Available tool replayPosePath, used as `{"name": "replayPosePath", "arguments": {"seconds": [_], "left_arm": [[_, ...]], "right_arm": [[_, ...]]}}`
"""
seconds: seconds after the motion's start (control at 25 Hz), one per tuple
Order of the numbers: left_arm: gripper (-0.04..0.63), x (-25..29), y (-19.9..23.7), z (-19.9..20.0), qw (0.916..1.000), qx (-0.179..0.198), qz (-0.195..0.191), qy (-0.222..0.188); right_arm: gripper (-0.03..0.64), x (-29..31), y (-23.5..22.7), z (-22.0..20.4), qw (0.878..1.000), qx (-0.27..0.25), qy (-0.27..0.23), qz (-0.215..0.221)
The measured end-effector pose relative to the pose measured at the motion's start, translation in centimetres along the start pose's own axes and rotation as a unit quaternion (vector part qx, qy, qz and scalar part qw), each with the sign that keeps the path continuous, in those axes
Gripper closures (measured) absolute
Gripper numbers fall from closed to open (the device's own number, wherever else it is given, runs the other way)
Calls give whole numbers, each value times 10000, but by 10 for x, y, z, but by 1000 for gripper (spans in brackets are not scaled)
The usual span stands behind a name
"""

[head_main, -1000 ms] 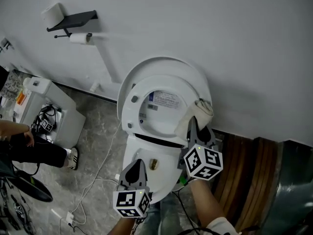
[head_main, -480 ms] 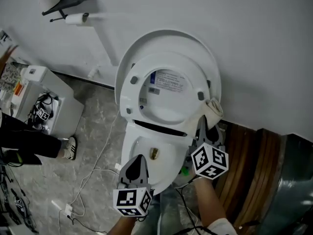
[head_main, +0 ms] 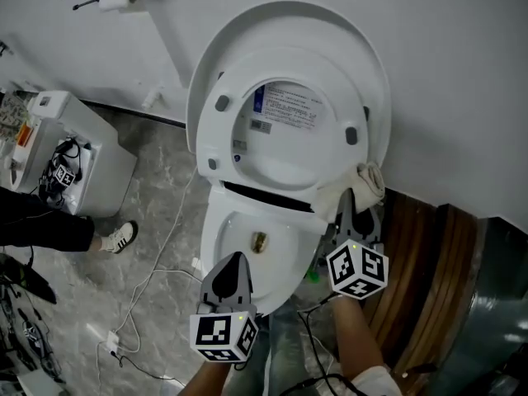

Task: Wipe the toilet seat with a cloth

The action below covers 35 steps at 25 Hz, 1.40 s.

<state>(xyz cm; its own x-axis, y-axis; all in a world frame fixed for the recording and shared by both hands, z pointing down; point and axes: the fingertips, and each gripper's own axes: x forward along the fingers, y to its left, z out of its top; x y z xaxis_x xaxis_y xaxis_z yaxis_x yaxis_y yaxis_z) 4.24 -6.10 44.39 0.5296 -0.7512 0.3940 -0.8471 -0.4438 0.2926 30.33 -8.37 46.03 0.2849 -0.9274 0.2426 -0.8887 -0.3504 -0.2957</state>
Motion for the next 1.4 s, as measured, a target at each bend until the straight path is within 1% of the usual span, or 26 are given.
{"name": "replayPosePath", "arguments": {"seconds": [0.2, 0.4, 0.64, 0.84, 1.04, 1.12, 1.24, 1.4], "left_arm": [[586, 1, 4, -8, 10000, 13, 0, 57], [584, 2, 7, -19, 9999, -38, 20, 152], [586, 3, 10, -36, 9997, -98, 22, 244], [586, 3, 17, -38, 9997, -105, 49, 232], [585, 3, 30, -39, 9998, -111, 105, 154], [586, 3, 35, -42, 9995, -160, 170, 191], [584, 2, 42, -50, 9994, -187, 198, 209], [586, 1, 51, -59, 9991, -232, 247, 251]], "right_arm": [[516, -3, -3, -16, 10000, -39, 4, -34], [517, -7, -5, -27, 9998, -200, -70, -1], [517, -14, -4, -43, 9996, -114, -212, -136], [517, -18, -5, -66, 9991, -337, -97, -233], [517, -19, -6, -78, 9941, -998, -325, -271], [517, -17, -6, -88, 9926, -1148, -282, -272], [517, -13, -7, -106, 9928, -1154, -138, -292], [517, -9, -6, -122, 9931, -1123, -108, -328]]}}
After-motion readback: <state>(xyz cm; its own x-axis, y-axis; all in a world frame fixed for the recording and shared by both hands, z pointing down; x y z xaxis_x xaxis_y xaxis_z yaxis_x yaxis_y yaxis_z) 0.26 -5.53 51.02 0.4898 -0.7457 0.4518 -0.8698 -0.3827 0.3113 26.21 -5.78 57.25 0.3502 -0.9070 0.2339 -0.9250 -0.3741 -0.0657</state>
